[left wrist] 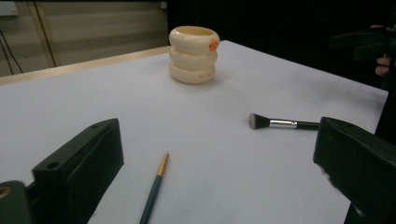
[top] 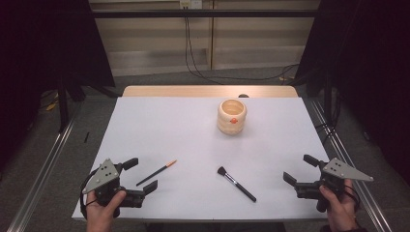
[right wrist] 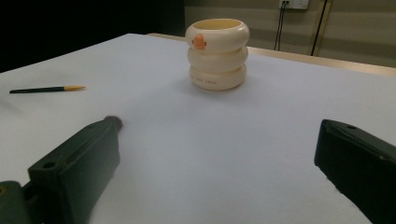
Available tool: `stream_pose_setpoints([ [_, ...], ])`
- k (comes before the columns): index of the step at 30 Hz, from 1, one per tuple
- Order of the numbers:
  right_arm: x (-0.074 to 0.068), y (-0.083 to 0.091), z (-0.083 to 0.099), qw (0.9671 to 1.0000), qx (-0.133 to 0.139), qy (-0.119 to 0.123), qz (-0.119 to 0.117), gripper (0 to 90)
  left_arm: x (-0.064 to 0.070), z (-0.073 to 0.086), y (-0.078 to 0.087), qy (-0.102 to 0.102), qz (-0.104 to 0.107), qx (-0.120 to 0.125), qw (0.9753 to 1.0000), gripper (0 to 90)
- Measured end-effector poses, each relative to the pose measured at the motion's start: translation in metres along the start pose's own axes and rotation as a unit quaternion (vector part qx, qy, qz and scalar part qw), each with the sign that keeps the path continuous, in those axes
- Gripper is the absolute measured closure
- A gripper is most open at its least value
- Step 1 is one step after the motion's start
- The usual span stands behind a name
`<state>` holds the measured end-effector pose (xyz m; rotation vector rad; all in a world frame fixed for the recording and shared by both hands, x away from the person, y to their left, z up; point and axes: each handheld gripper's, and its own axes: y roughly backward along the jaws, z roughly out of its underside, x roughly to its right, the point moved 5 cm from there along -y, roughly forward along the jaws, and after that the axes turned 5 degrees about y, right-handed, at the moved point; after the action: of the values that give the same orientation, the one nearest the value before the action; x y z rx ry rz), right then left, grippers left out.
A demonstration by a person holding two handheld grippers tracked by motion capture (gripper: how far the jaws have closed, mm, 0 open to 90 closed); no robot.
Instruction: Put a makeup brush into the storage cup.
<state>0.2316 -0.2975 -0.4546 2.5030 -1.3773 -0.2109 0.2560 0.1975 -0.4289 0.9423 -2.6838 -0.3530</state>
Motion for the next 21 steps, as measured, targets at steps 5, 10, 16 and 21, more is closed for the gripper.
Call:
stream_pose_setpoints([
  [5, 0.000, 0.000, 0.000, 1.0000, -0.001, -0.002, -0.002, 0.0, -0.008, -0.008, -0.004, -0.007, -0.004, -0.017, 0.9998, 2.9],
  [10, 0.000, 0.000, 0.000, 1.0000, 0.001, 0.001, -0.002, 0.0, -0.015, -0.011, -0.012, -0.028, -0.027, -0.042, 0.9984, 4.8],
  [16, -0.001, 0.000, 0.000, 1.0000, -0.001, 0.001, -0.004, 0.0, -0.023, -0.008, -0.027, -0.047, -0.038, -0.084, 0.9946, 5.4],
  [21, 0.000, 0.000, 0.001, 1.0000, -0.002, 0.001, -0.002, 0.0, -0.023, -0.006, -0.041, -0.050, -0.042, -0.125, 0.9901, 5.6],
])
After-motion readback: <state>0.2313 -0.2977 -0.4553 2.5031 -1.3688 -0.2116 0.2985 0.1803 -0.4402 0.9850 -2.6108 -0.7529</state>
